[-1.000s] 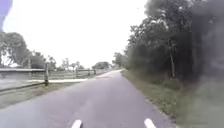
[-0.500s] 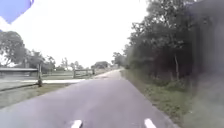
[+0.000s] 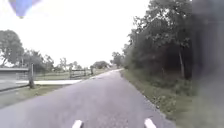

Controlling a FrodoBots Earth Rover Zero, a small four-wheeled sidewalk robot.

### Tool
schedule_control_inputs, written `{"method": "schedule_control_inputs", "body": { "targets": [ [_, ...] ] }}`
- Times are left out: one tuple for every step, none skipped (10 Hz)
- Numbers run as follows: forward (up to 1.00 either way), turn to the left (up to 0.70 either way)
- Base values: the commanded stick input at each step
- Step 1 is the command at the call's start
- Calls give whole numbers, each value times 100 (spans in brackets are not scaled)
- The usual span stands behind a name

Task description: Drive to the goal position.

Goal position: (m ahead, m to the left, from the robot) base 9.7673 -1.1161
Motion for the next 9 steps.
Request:
{"method": "schedule_control_inputs", "body": {
  "targets": [
    [80,3],
    [80,3],
    [80,3],
    [80,3],
    [80,3],
    [80,3],
    [80,3],
    [80,3],
    [80,3]
  ]
}}
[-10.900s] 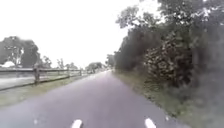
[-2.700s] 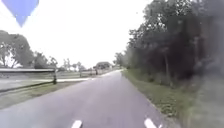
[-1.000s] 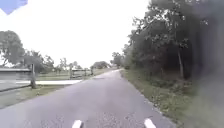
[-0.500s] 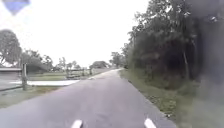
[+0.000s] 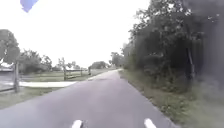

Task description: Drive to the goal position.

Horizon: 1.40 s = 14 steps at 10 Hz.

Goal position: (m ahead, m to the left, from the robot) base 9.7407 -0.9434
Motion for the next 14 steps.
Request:
{"method": "schedule_control_inputs", "body": {
  "targets": [
    [80,3],
    [80,3],
    [80,3],
    [80,3],
    [80,3],
    [80,3],
    [80,3],
    [80,3],
    [80,3],
    [80,3],
    [80,3],
    [80,3],
    [80,3],
    [80,4]
  ]
}}
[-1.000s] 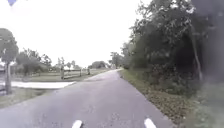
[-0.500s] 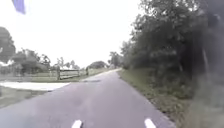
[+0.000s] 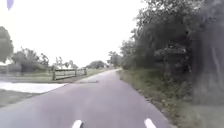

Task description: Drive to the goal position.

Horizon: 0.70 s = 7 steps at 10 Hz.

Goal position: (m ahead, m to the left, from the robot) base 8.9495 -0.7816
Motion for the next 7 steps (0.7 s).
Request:
{"method": "schedule_control_inputs", "body": {
  "targets": [
    [80,29],
    [80,20],
    [80,8],
    [80,3],
    [80,3],
    [80,3],
    [80,3]
  ]
}}
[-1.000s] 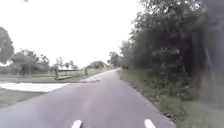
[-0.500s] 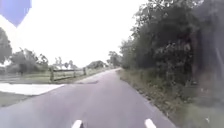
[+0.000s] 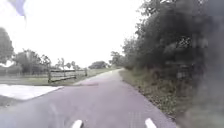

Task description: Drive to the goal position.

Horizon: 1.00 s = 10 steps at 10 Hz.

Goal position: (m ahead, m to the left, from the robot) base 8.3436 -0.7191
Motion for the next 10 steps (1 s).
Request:
{"method": "schedule_control_inputs", "body": {
  "targets": [
    [80,3],
    [80,3],
    [80,3],
    [80,3],
    [80,3],
    [80,3],
    [80,3],
    [80,3],
    [80,3],
    [80,3]
  ]
}}
